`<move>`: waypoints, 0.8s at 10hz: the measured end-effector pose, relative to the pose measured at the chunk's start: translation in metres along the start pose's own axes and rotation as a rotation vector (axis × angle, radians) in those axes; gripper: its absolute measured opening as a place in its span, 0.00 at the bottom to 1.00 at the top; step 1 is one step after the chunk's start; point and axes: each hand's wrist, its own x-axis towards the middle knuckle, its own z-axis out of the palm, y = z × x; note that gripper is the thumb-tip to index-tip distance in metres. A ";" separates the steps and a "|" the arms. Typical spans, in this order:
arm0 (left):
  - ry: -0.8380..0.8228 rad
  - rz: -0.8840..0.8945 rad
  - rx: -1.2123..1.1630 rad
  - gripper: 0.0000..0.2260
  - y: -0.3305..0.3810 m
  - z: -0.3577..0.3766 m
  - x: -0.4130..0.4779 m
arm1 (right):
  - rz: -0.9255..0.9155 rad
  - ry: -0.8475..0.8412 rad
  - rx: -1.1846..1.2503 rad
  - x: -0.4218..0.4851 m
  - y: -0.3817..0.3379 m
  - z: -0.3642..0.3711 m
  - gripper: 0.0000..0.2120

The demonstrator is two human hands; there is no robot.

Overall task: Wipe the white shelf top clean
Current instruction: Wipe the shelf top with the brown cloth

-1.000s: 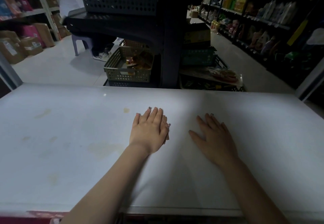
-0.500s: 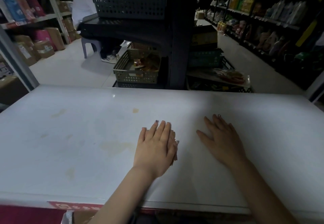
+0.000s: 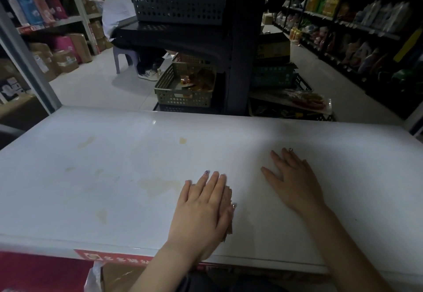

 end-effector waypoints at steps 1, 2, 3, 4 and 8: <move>0.001 0.002 -0.014 0.25 0.000 -0.001 -0.008 | -0.001 0.005 -0.003 0.000 -0.001 0.000 0.29; 0.014 0.004 -0.027 0.25 -0.001 -0.001 -0.015 | -0.008 0.008 -0.007 0.000 -0.001 -0.001 0.29; 0.009 0.003 -0.039 0.25 -0.001 -0.002 -0.021 | -0.006 0.005 -0.015 -0.001 -0.001 -0.001 0.29; 0.016 0.007 -0.036 0.25 -0.001 -0.004 -0.025 | -0.003 0.003 -0.021 0.000 -0.001 -0.001 0.29; 0.004 0.015 -0.051 0.25 -0.005 -0.005 -0.023 | -0.004 -0.007 -0.009 0.000 0.000 0.000 0.29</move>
